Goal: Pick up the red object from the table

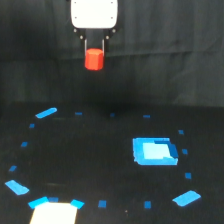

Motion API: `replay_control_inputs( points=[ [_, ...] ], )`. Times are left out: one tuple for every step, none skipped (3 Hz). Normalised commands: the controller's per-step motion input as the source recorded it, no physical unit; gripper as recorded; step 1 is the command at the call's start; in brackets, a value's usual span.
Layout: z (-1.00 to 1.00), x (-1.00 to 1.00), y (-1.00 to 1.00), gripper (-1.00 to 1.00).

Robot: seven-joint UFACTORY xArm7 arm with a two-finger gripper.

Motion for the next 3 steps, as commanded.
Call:
replay_control_inputs(
  points=[
    [0.31,-0.05,0.02,-1.00],
    [-0.22,-0.20,-0.04,-1.00],
    [0.27,-0.04,0.11,-0.98]
  ],
)
